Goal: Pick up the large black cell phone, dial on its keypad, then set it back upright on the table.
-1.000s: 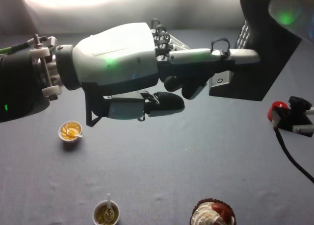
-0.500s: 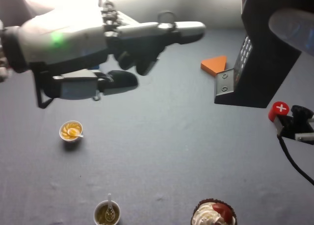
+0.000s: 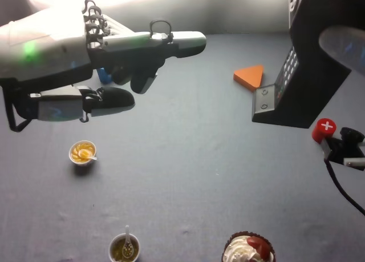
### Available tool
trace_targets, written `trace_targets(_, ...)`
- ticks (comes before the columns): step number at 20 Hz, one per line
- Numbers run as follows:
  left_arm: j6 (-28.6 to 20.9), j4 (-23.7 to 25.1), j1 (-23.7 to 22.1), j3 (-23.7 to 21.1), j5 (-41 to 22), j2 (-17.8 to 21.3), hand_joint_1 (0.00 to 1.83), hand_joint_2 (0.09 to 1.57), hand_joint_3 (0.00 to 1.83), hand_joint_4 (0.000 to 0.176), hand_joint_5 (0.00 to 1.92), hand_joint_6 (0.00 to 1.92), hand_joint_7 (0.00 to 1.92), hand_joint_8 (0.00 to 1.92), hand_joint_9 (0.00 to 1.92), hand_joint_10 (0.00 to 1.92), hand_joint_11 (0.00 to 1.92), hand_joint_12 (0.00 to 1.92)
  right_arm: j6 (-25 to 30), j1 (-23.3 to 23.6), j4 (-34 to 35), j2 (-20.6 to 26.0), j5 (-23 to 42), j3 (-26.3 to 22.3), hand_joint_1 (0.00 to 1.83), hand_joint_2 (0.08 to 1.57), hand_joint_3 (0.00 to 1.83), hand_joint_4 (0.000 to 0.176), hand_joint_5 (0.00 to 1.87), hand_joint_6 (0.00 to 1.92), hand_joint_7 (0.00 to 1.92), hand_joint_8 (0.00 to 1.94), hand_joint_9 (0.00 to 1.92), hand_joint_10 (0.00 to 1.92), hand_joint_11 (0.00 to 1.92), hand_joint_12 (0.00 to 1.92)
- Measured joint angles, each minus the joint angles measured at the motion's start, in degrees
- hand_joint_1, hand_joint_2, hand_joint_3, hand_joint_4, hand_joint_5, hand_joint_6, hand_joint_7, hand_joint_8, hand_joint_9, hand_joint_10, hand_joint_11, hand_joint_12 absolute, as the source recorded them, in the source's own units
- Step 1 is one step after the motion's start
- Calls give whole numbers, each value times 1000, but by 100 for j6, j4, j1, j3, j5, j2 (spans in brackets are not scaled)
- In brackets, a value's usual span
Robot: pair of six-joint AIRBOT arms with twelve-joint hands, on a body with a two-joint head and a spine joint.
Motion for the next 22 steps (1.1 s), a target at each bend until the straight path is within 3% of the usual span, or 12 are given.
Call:
trace_targets(1,116,22,7,61,-42,-109,860,1253,0,96,180,6,420,988,340,1535,278,1889,4,-17,35,-28,63,7,1375,1136,0,0,878,995,922,1030,929,1319,888,1321)
trace_targets(3,166,37,66,160,-26,-273,894,1262,1,78,231,3,478,584,331,1181,173,1727,7,-24,33,-94,98,37,1374,1136,1,0,874,1001,909,1038,933,1323,920,1316)
trace_targets(5,271,138,66,192,-90,-341,827,1277,0,39,229,1,492,139,358,550,13,1406,9,-24,79,-109,118,76,1371,1145,0,0,877,996,886,1080,906,1363,897,1360)
trace_targets(6,286,144,63,201,-96,-350,710,1281,0,34,210,0,461,41,361,265,2,1169,9,-24,114,-127,140,90,1368,1152,2,0,863,1018,876,1106,879,1394,851,1390)
trace_targets(7,299,155,63,210,-87,-352,591,1273,0,43,201,1,413,13,319,136,0,916,9,-26,142,-162,155,109,1367,1155,0,0,873,1013,879,1102,859,1412,812,1427)
trace_targets(9,304,271,66,216,-98,-363,426,1239,0,45,200,0,321,0,288,37,0,838,7,-59,160,-238,164,173,1368,1151,0,0,891,991,883,1094,858,1410,793,1475)
trace_targets(10,306,330,63,216,-107,-365,373,1215,0,68,203,0,270,0,250,12,0,770,9,-59,188,-262,155,199,1368,1149,0,0,899,979,888,1085,859,1410,788,1482)
trace_targets(12,304,363,63,238,-120,-369,313,1196,0,84,187,1,194,0,150,2,0,545,9,-111,221,-293,190,247,1365,1157,1,0,885,998,872,1108,840,1441,757,1529)
trace_targets(14,319,341,63,271,-120,-367,241,1174,0,84,162,0,133,1,77,2,0,304,7,-188,247,-313,210,306,1366,1158,0,0,876,992,879,1105,846,1446,776,1517)
trace_targets(15,317,326,63,271,-116,-365,201,1160,0,72,157,0,125,0,75,1,0,256,7,-208,293,-323,210,328,1366,1158,0,0,863,1006,881,1104,851,1440,770,1485)
trace_targets(18,293,330,57,271,-142,-337,91,1131,0,63,139,0,114,1,67,1,0,267,13,-358,308,-372,282,450,1370,1146,0,0,885,989,904,1064,876,1397,795,1482)
trace_targets(22,243,330,57,269,-155,-330,0,1123,0,17,122,0,129,1,91,4,0,310,31,-415,378,-442,284,584,1373,1131,0,0,951,895,913,1053,888,1357,801,1408)
